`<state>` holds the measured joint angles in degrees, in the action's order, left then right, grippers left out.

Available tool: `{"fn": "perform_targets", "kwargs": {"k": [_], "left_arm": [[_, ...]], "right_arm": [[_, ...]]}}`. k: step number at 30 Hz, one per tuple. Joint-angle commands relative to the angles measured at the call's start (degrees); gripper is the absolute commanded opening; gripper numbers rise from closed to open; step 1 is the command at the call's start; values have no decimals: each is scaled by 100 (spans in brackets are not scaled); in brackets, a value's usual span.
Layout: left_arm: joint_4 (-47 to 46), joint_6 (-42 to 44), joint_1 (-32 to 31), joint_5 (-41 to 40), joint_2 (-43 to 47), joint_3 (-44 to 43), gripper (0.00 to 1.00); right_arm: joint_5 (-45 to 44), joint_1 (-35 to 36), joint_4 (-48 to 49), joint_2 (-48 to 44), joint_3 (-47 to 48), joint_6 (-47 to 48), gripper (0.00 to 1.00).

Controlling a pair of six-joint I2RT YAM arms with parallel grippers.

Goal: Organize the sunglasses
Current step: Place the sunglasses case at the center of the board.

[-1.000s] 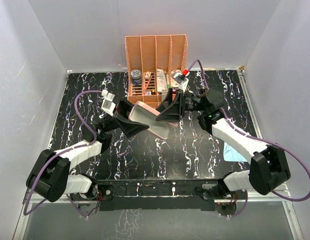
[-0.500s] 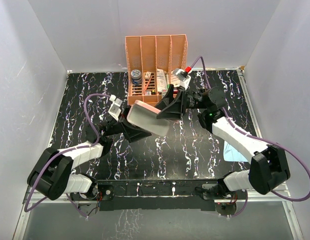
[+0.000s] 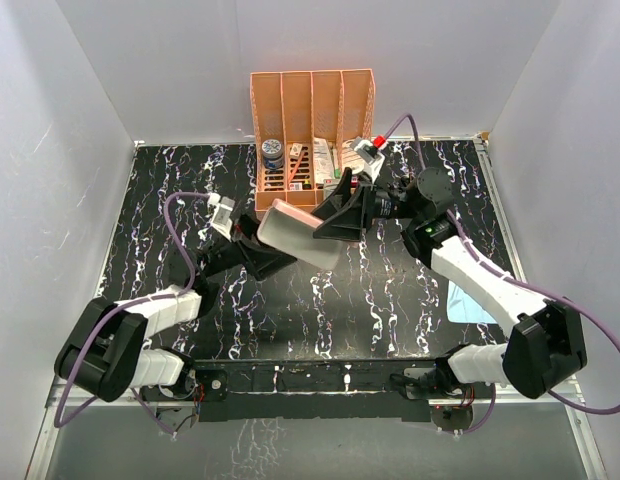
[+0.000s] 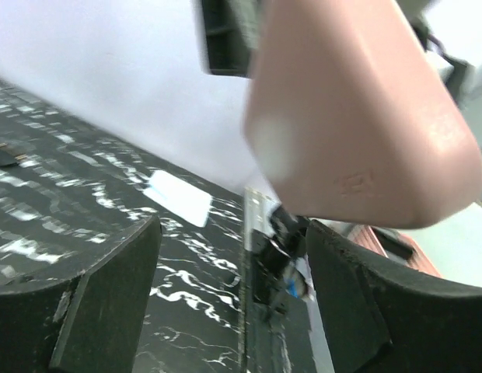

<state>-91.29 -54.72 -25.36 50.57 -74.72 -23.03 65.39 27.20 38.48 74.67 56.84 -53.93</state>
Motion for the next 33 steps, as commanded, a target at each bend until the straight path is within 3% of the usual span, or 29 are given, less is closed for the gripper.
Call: {"fn": "perform_targets", "kwargs": {"k": [1,6,11,19,33], "left_arm": [[1052,642,488,-1547,435,303,74],[2955,1168,843,-3275,1503,634,76],[3890,1473,877,-3971,2372,580,80],[3627,1201,888,-3787,2305,628,80],[3443,1121,887,-3565,2170,662,80]], "right_arm": [[-404,-92,-1559,-332,310,1506,0],[-971,-94,-2866,-246,286,2444,0],[-1122,-74,-2864,89,-69,2577,0],[-1308,190,-2667,1006,-435,2780,0],[-1370,423,-2545,2632,-177,3137,1]]}}
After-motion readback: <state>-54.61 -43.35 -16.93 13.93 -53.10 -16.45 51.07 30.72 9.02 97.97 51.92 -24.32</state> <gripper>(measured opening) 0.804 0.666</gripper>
